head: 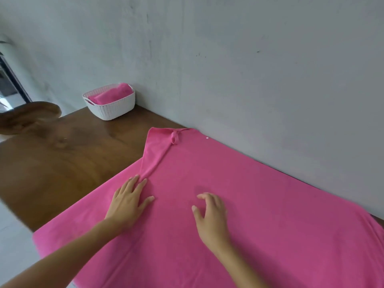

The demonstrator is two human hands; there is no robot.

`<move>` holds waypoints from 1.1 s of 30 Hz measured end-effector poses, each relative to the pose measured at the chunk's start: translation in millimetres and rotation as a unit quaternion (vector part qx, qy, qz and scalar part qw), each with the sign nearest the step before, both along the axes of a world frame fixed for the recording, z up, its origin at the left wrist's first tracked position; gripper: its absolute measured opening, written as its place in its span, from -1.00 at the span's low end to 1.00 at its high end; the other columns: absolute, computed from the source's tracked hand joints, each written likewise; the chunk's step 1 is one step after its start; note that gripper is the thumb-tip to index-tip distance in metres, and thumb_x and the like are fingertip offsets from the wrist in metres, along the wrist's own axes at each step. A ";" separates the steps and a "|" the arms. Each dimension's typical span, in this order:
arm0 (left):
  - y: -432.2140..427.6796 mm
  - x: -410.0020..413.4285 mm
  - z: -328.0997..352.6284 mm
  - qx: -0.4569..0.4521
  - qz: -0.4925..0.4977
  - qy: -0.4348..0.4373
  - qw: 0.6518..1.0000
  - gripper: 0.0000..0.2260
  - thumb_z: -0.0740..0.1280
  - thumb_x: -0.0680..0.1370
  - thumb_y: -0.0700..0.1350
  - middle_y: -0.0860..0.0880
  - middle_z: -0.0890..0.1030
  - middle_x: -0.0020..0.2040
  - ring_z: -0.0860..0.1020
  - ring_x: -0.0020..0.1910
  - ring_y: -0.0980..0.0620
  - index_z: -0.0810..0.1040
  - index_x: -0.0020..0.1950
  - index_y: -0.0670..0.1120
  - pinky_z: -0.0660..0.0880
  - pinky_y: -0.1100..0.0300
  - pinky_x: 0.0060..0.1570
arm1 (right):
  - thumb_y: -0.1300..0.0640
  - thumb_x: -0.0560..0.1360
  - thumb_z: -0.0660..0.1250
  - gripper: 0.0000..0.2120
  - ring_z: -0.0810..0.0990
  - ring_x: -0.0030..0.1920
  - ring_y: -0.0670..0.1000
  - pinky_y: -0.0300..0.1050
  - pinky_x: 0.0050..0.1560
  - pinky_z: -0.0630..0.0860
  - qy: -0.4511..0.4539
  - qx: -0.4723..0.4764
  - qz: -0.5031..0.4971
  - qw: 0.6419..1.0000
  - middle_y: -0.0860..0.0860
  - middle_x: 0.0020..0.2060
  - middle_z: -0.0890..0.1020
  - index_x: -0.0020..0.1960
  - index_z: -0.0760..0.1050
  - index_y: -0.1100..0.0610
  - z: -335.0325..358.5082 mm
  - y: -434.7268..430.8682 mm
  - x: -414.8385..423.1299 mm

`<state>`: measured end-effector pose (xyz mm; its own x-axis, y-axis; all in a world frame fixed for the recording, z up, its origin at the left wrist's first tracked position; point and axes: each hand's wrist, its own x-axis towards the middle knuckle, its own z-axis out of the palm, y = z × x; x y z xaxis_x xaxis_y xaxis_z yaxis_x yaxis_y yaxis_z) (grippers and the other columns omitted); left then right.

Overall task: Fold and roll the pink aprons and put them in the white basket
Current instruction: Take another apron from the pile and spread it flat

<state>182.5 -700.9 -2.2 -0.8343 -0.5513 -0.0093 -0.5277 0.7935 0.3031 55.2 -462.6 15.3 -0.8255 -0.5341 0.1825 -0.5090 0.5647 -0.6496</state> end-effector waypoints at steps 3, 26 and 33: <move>-3.0 9.1 -1.1 -0.003 0.019 0.043 0.999 -0.26 -0.05 0.53 0.41 -0.14 0.38 0.50 0.34 0.46 -0.20 0.42 0.52 -0.01 0.34 -0.15 0.42 | 0.04 0.59 0.34 -0.63 0.28 0.49 0.00 -0.06 0.51 0.15 -0.041 0.016 0.014 0.999 -0.04 0.38 0.42 0.37 0.44 0.04 -0.9 -22.0 28.2; -167.5 26.2 39.7 0.098 0.091 0.101 0.986 -0.87 0.36 0.63 -0.11 -0.04 0.58 -0.23 0.54 -0.24 -0.09 0.52 -0.12 -0.08 0.40 0.08 -0.28 | -0.30 0.54 -0.36 -0.24 -0.13 0.63 0.05 -0.04 0.58 -0.24 0.063 0.259 -0.044 0.963 0.03 0.64 -0.05 0.65 0.02 -0.04 -17.4 -69.7 87.4; -211.8 23.5 51.0 0.078 0.057 0.058 0.994 -0.82 0.38 0.59 -0.09 -0.09 0.60 -0.16 0.56 -0.18 -0.15 0.46 -0.17 -0.04 0.53 -0.01 -0.20 | -0.26 0.64 -0.14 -0.36 -0.13 0.63 0.07 0.00 0.60 -0.17 -0.002 0.262 -0.074 0.962 0.05 0.64 -0.02 0.64 0.06 0.00 -7.6 -85.0 97.4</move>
<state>205.9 -912.8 48.9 -0.7670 -0.6416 -0.0103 -0.5662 0.6691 0.4813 152.6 -547.7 7.7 -0.8994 -0.4292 -0.0826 -0.3967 0.8809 -0.2582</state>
